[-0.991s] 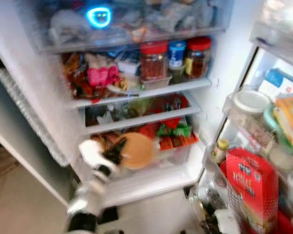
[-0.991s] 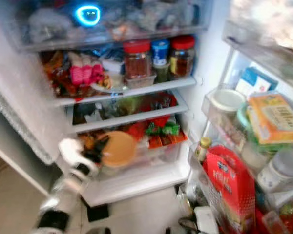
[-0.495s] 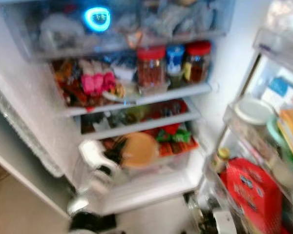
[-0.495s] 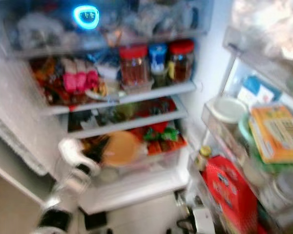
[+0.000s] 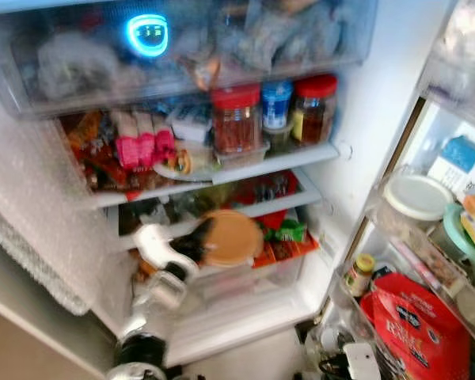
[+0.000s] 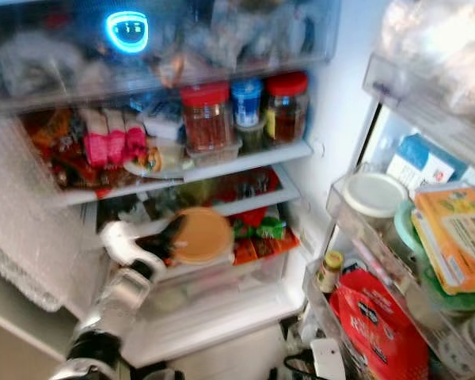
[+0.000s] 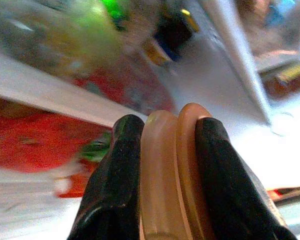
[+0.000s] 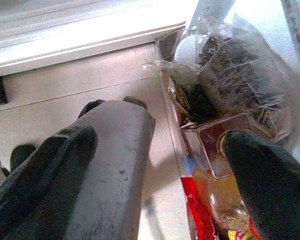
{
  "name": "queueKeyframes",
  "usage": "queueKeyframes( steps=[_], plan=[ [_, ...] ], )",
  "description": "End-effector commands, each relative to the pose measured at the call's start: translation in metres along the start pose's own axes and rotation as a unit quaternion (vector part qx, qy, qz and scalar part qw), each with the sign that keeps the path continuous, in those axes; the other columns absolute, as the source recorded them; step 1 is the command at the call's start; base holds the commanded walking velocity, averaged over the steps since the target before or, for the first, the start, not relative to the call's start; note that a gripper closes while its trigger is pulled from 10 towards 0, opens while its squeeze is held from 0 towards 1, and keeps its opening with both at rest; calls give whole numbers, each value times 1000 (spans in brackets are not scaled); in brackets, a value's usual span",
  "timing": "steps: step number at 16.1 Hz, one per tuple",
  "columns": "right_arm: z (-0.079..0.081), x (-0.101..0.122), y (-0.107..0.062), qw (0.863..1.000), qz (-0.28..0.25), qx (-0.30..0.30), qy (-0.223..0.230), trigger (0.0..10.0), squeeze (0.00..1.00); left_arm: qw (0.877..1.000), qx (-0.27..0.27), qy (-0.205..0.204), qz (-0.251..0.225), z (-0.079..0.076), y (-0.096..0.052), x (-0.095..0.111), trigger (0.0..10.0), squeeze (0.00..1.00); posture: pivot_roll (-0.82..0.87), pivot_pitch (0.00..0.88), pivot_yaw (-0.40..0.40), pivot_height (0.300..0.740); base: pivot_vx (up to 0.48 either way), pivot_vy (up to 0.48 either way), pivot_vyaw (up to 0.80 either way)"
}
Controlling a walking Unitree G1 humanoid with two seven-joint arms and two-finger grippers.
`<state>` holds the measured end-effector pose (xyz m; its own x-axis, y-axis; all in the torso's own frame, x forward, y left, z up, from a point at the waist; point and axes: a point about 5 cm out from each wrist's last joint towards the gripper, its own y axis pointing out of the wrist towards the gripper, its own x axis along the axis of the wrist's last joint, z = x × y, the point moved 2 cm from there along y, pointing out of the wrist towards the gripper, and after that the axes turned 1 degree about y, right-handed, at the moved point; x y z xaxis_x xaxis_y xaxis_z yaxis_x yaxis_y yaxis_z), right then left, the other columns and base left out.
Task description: Restocking fridge
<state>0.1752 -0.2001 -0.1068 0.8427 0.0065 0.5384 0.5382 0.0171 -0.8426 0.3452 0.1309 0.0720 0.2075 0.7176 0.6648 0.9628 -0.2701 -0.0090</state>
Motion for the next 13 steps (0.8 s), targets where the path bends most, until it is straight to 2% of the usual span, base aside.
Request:
queueKeyframes(
  steps=[1, 7, 13],
  plan=[
    [-10, 8, -1, 1000, -10, -12, -9, 10000, 0, 1000, 16, 7, -24, 10, -2, 16, 10000, 0, -37, 0, -21, 645, 304, 0, 0],
    [-10, 9, -1, 999, -10, -10, -30, 10000, 0, 997, 52, -4, -59, 19, 2, 27, 10000, 0, -50, 0, -20, 645, 303, 0, 0],
    [-11, 8, -1, 999, -9, -12, -43, 10000, 0, 995, 78, -20, -66, 30, 4, 29, 10000, 0, -71, 0, -17, 645, 292, 0, 0]
  ],
)
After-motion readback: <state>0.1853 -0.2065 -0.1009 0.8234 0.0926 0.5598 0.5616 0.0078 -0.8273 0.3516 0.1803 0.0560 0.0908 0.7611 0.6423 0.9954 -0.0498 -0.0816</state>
